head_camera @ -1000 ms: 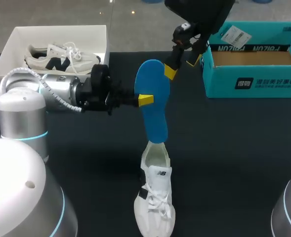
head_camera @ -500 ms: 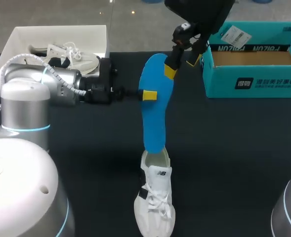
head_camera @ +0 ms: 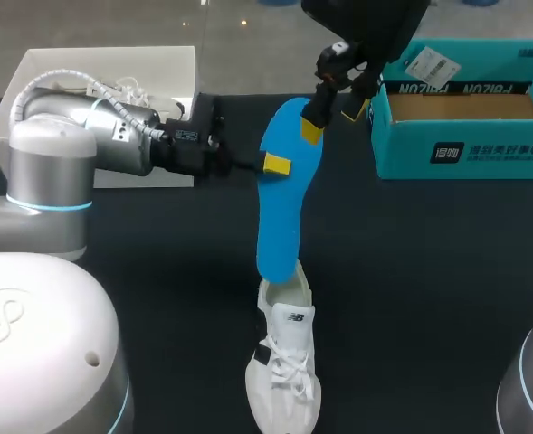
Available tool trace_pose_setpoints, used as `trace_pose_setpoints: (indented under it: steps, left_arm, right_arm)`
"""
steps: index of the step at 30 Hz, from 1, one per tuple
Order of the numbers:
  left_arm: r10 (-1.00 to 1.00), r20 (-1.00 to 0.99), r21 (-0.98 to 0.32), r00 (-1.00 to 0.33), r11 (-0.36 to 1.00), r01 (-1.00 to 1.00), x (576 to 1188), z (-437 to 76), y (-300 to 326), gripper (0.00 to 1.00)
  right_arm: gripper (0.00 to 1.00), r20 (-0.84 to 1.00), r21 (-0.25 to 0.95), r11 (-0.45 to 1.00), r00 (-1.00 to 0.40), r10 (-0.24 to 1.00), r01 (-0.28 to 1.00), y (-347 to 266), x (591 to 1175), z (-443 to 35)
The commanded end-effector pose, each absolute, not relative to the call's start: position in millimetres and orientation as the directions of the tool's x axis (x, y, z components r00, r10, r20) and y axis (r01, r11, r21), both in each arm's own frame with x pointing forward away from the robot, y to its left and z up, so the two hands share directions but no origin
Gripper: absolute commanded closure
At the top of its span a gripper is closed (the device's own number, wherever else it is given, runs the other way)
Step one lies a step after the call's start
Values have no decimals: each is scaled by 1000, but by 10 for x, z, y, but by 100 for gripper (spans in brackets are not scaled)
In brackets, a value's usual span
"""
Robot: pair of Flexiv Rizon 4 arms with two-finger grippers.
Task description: Take the shoe out of the shoebox, open the shoe tongue, remove and reinsert the insole, then place the shoe into the shoebox
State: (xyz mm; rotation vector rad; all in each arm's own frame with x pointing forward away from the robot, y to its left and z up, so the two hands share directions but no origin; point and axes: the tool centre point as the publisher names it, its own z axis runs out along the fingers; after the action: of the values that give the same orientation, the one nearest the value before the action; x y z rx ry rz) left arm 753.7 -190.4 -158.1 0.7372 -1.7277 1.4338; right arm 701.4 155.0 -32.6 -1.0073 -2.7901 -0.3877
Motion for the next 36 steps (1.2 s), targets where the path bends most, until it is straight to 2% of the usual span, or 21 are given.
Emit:
trace_pose_setpoints:
  steps: [1,3,7,9,13,18,26,36]
  left_arm:
    - [10,882,-463,-472,205,-862,7607,-1577,-1908,100]
    - [-37,897,-428,-440,166,-888,7633,-1555,-1905,100]
    - [-113,950,-277,-290,122,-953,7712,-1514,-1901,100]
    - [-87,960,-259,-267,91,-961,7725,-1503,-1897,100]
    - [-167,967,-180,-193,89,-980,7808,-1500,-1955,100]
    - [-163,974,-137,-158,133,-982,7879,-1525,-1988,100]
    - [-162,973,-141,-161,128,-982,7890,-1531,-1988,100]
    - [-162,973,-141,-161,128,-982,7890,-1531,-1988,100]
  right_arm:
    - [0,227,188,741,-762,606,645,1555,7025,-329]
    - [0,227,188,741,-762,606,645,1555,7025,-329]
    - [0,227,188,741,-762,606,645,1555,7025,-329]
    - [0,227,188,741,-762,606,645,1555,7025,-329]
    - [0,227,188,741,-762,606,645,1555,7025,-329]
    - [0,227,188,741,-762,606,645,1555,7025,-329]
    - [0,227,188,741,-762,606,645,1555,7025,-329]
    - [0,132,203,647,-676,725,735,1530,6865,-197]
